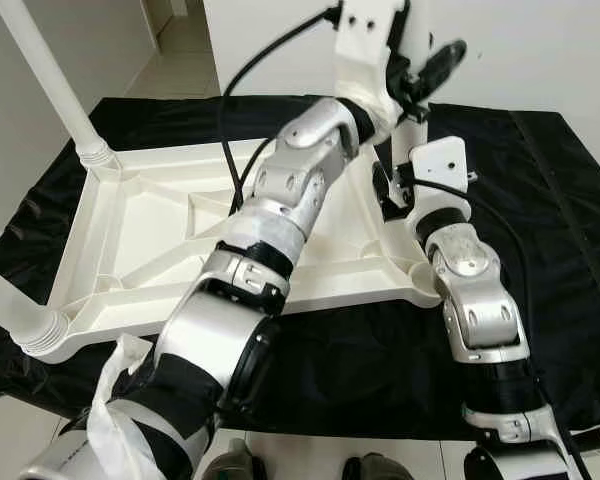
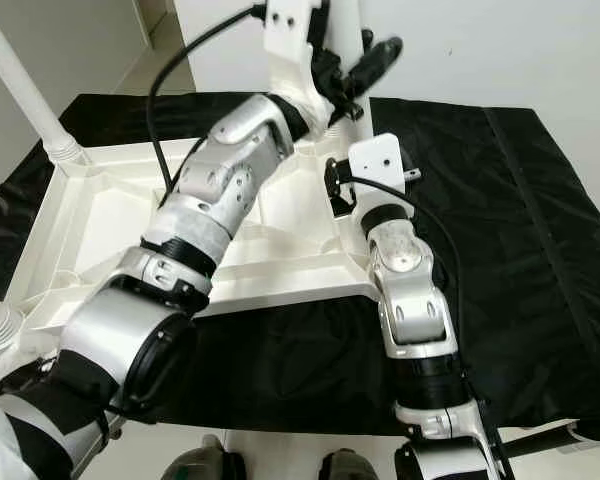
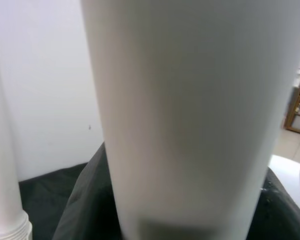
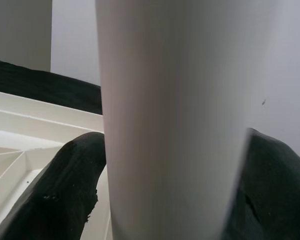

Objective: Building children table

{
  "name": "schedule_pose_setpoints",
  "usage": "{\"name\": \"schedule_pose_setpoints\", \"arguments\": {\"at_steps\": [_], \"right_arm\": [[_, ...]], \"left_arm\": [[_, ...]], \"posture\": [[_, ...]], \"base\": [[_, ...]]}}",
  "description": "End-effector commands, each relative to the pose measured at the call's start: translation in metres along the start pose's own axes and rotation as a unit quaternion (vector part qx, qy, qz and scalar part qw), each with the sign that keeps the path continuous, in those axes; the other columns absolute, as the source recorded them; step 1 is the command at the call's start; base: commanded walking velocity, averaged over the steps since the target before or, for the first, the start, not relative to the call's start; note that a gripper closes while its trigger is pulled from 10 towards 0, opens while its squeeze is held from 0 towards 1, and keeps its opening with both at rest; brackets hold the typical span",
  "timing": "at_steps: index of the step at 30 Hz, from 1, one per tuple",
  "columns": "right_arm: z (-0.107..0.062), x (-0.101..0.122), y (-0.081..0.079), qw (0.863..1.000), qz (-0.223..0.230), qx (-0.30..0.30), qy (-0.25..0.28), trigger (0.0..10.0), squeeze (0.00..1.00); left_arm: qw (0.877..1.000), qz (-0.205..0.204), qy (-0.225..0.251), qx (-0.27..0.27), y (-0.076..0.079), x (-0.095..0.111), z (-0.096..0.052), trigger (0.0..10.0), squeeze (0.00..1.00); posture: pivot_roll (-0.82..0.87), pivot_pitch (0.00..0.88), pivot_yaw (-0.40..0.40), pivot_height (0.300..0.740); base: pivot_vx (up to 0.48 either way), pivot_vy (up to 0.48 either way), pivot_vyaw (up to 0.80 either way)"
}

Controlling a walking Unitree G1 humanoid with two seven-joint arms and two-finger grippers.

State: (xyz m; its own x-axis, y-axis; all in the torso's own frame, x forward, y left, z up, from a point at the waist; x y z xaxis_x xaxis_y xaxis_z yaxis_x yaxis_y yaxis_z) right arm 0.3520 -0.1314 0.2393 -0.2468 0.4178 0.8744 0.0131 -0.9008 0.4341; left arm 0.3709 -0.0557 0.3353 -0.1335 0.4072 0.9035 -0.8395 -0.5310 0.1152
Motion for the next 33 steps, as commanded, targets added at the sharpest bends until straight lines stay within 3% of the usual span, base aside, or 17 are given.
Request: {"name": "schedule_pose_setpoints", "arguments": {"at_steps": [1,14,15,16,17,18,31,32,33], "right_arm": [[0.004,0.001,-0.001,1.0,0.008,-0.001,0.001,10.0,0.0],[0.01,0.004,0.0,1.0,0.009,-0.001,0.003,10.0,0.0],[0.01,0.004,0.0,1.0,0.009,0.0,0.003,5.8,0.0],[0.01,0.004,0.0,1.0,0.009,0.0,0.003,5.8,0.0],[0.01,0.004,-0.002,1.0,0.011,0.002,0.002,3.3,0.0],[0.01,0.004,-0.004,1.0,0.013,0.006,0.002,0.0,0.0],[0.008,0.001,-0.005,0.999,0.033,0.0,-0.005,0.0,0.0],[0.008,0.0,-0.004,0.999,0.036,-0.008,-0.008,3.5,0.0],[0.008,0.0,-0.004,0.999,0.042,-0.013,-0.01,10.0,0.0]], "left_arm": [[1.0,0.009,0.005,0.0,0.005,0.005,0.0,10.0,0.0],[1.0,0.005,0.003,-0.003,0.012,0.005,-0.002,10.0,0.0],[1.0,0.005,0.003,-0.003,0.013,0.005,-0.002,10.0,0.0],[1.0,0.005,0.003,-0.003,0.013,0.005,-0.002,10.0,0.0],[1.0,0.005,0.003,-0.004,0.013,0.005,-0.001,10.0,0.0],[1.0,0.006,0.002,-0.004,0.014,0.006,-0.001,10.0,0.0],[1.0,0.013,-0.003,0.0,0.016,0.006,-0.003,10.0,0.0],[1.0,0.013,-0.003,-0.002,0.016,0.006,-0.003,10.0,0.0],[1.0,0.014,-0.004,-0.003,0.016,0.006,-0.003,10.0,0.0]], "posture": [[-0.04,0.0,0.016,0.74],[-0.03,0.0,0.014,0.74],[-0.03,0.0,0.013,0.74],[-0.03,0.0,0.013,0.74],[-0.04,0.0,0.014,0.74],[-0.04,0.0,0.014,0.74],[-0.03,0.007,0.017,0.74],[-0.03,0.008,0.017,0.74],[-0.03,0.008,0.018,0.74]], "base": [[0.0,0.0,0.0],[0.0,0.0,0.0],[0.0,0.0,0.0],[0.0,0.0,0.0],[0.0,0.0,0.0],[0.0,0.0,0.0],[0.0,0.0,0.0],[0.0,0.0,0.0],[0.0,0.0,0.0]]}}
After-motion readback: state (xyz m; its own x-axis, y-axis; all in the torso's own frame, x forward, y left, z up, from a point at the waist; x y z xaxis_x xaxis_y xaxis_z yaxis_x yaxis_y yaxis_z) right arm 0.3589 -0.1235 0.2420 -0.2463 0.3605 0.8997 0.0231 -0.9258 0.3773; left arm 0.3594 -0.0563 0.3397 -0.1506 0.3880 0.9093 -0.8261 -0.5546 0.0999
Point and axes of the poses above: a point about 5 cm out from each wrist's last joint towards the gripper, its own z axis pointing out of the wrist towards the gripper, its own x axis along the axis of the wrist's last joint, y = z × x, the point moved 3 cm from there along z, pointing out of the wrist towards the gripper, and after that the axes turned 6 degrees about -z, right-handed, at the moved point
